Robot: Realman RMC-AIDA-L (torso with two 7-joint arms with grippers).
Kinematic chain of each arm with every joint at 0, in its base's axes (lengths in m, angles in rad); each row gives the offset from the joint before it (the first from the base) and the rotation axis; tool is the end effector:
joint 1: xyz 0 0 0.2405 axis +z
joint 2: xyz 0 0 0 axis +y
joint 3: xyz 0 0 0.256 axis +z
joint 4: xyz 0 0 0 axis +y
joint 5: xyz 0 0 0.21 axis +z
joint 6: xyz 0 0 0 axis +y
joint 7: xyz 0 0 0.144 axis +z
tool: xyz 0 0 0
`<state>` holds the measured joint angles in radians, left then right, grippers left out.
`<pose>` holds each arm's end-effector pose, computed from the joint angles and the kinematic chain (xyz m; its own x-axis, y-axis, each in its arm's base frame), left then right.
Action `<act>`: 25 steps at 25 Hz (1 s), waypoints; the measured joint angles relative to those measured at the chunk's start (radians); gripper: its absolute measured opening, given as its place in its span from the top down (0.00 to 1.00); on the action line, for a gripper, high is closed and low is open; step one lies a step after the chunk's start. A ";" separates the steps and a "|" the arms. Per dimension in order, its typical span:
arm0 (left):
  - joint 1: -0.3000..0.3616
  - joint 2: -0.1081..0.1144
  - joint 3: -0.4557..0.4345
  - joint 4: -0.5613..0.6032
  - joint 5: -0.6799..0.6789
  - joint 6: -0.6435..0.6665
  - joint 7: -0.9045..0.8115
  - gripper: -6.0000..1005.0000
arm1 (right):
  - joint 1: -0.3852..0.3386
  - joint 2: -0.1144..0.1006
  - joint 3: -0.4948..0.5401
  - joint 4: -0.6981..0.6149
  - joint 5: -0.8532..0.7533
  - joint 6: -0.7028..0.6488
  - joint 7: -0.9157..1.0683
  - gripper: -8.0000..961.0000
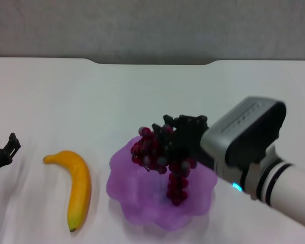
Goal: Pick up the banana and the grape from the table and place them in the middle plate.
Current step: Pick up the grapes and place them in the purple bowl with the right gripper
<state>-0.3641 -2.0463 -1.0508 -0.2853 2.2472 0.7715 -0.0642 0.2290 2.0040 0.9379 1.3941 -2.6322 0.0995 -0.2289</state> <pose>-0.3855 0.3264 -0.0114 0.6284 0.2511 0.7362 0.7361 0.1139 -0.6672 0.1439 0.3154 -0.0888 0.8758 -0.1807 -0.4477 -0.4442 -0.6647 -0.6007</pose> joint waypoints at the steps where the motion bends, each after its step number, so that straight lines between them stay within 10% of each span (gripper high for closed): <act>1: 0.000 0.000 0.000 0.000 0.000 0.000 0.000 0.11 | 0.002 0.000 0.018 0.022 0.000 0.041 0.011 0.72; 25: -0.012 0.000 0.000 -0.003 0.000 -0.002 -0.001 0.11 | 0.348 -0.002 0.331 -0.153 0.250 0.778 0.078 0.72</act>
<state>-0.3765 -2.0463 -1.0507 -0.2884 2.2473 0.7700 -0.0654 0.5770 2.0024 1.2692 1.2410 -2.3825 0.8772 -0.1504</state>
